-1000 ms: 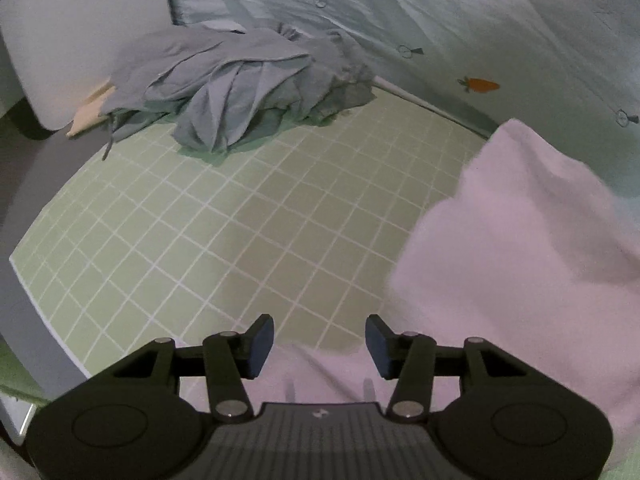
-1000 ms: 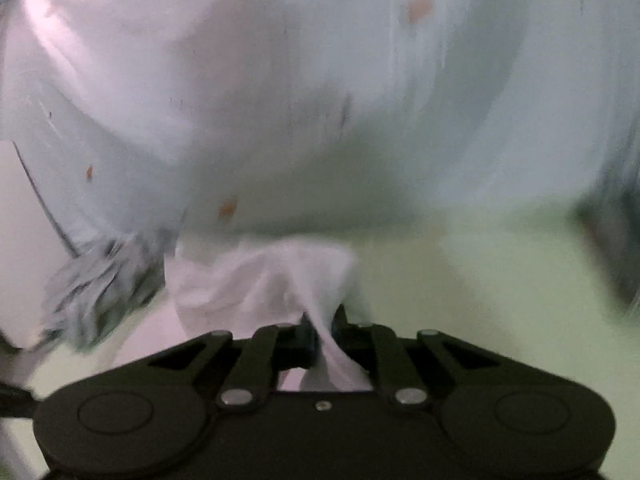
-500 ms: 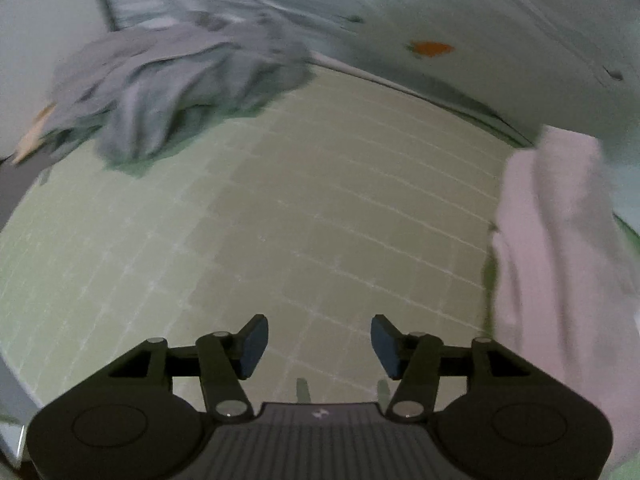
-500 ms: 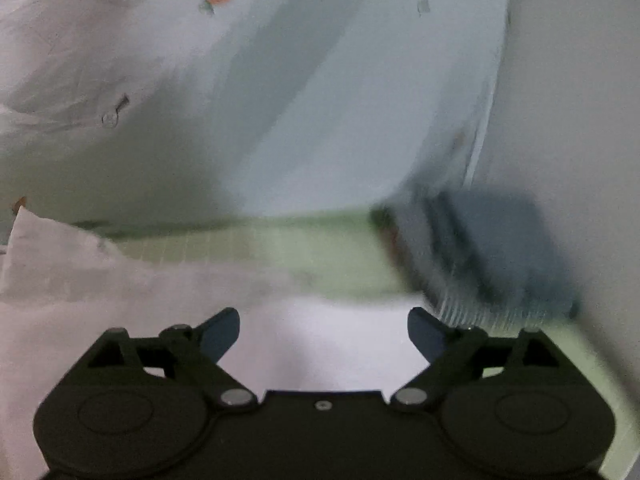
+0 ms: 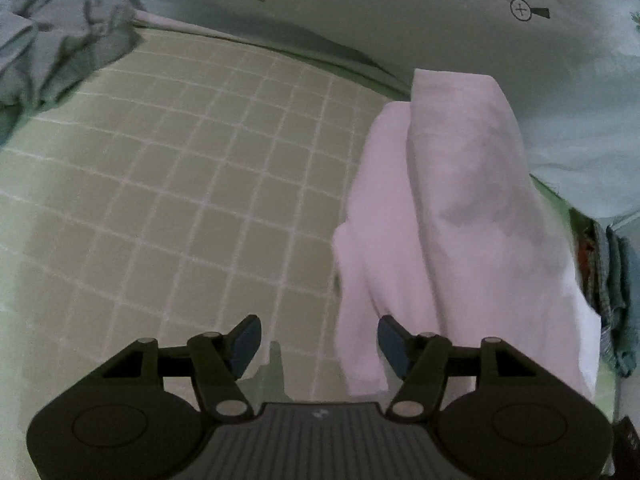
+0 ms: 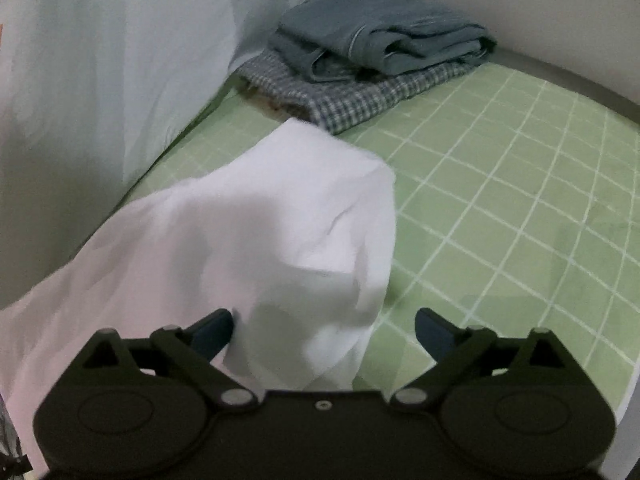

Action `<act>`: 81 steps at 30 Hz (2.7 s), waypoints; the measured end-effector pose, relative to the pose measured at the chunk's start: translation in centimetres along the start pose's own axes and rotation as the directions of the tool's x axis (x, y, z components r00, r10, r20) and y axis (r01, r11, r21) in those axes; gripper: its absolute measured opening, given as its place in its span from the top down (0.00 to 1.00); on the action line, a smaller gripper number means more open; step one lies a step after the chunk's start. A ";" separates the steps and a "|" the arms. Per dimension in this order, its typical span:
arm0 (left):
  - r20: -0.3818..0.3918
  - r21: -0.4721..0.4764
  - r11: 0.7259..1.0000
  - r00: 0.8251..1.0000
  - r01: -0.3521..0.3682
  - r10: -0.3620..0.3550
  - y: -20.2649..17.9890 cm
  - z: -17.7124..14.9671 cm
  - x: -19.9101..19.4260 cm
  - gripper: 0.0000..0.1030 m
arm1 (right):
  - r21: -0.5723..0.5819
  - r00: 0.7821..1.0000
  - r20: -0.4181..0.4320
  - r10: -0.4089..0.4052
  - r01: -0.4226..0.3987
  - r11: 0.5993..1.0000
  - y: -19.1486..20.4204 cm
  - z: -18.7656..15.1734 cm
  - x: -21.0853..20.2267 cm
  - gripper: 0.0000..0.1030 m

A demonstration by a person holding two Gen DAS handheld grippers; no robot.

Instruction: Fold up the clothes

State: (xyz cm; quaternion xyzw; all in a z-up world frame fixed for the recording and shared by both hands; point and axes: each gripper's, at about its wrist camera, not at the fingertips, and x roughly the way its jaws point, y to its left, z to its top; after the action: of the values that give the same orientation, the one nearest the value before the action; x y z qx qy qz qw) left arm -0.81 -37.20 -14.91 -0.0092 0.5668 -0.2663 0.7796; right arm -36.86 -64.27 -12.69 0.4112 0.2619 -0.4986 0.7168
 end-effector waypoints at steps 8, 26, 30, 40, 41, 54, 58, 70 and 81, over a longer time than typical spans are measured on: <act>-0.030 -0.047 0.998 0.998 0.045 -0.046 -0.2 1.7 3.4 0.50 | 0.072 1.000 -0.010 0.010 -0.009 0.997 -1.2 2.3 2.7 0.05; 0.349 -0.064 0.990 0.927 -0.127 0.141 1.7 3.0 -6.5 0.98 | -0.411 0.965 0.170 0.198 -0.113 0.905 8.6 3.1 -2.0 0.99; 0.435 -0.142 0.957 0.852 -0.254 0.290 5.4 2.7 -11.2 0.98 | -0.499 0.934 0.139 0.330 -0.222 0.838 12.3 0.7 -4.9 0.99; 0.577 -0.335 0.853 0.629 -0.399 0.521 11.3 1.9 -22.0 0.99 | -0.597 0.836 0.078 0.543 -0.397 0.697 18.2 -3.2 -9.1 0.99; 0.585 -0.324 0.856 0.626 -0.402 0.515 10.9 1.8 -22.3 0.99 | -0.591 0.833 0.088 0.546 -0.397 0.702 18.2 -3.0 -9.3 0.99; 0.482 -0.100 0.924 0.794 -0.370 0.370 7.4 -1.0 -16.9 0.67 | -0.434 0.905 0.405 0.133 0.062 0.899 8.7 5.8 -9.2 0.94; 0.422 -0.154 0.937 0.837 -0.313 0.349 8.9 -3.2 -16.1 0.43 | -0.420 0.963 0.270 0.022 0.097 0.902 7.0 3.5 -6.3 0.54; 0.279 -0.526 0.846 0.921 -0.088 0.270 19.3 -9.9 -16.9 0.33 | -0.318 0.982 -0.152 0.111 -0.155 0.936 8.1 -4.8 -3.1 0.18; 0.423 -0.687 0.639 0.906 0.345 -0.035 25.9 -12.0 -17.2 0.33 | 0.391 0.915 -0.264 0.304 -0.187 0.901 -0.2 -10.1 -4.5 0.08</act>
State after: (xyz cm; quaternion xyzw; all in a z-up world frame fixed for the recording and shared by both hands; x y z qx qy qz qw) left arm -4.67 -4.19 -12.22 -0.4396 0.4630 -0.0847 0.7650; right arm -38.36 -53.45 -14.57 0.6395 0.2243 -0.3691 0.6360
